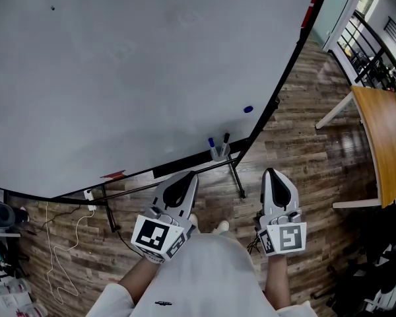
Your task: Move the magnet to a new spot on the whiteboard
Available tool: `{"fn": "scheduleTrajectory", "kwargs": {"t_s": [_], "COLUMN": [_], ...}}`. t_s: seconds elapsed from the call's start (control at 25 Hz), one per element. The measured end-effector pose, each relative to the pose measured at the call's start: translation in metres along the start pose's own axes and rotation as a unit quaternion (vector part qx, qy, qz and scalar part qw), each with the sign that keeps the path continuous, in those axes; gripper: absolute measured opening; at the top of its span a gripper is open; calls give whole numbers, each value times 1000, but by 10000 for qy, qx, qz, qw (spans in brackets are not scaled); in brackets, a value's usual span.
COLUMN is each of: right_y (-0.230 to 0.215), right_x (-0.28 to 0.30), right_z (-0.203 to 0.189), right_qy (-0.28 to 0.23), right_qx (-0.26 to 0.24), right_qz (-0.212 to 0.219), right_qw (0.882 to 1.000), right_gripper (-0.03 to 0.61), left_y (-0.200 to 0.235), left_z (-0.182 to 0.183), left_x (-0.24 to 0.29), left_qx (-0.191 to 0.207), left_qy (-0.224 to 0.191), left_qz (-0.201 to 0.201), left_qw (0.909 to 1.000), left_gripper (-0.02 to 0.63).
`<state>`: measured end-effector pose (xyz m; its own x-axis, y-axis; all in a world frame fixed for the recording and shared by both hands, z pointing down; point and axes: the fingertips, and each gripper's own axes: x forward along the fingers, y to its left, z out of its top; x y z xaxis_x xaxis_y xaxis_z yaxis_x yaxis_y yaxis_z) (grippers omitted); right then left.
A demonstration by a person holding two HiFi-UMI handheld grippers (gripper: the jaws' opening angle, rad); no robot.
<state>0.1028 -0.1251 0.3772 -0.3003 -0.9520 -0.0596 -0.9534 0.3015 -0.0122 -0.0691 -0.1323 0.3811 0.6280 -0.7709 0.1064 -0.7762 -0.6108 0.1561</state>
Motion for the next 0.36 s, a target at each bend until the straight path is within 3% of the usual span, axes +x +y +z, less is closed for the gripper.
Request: {"fn": "scheduleTrajectory", "kwargs": {"t_s": [0.36], "right_y": [0], "right_x": [-1], "right_z": [5], "right_qy": [-50], "right_qx": [-6], "right_qz": [-19], "right_qw": [10000], "right_gripper": [11], "left_y": [1], "left_z": [-1], "left_x": [-4], "left_qx": [-11], "left_qy": [14], "left_qz": [32], "left_qw": [10000], "left_gripper": [6]}}
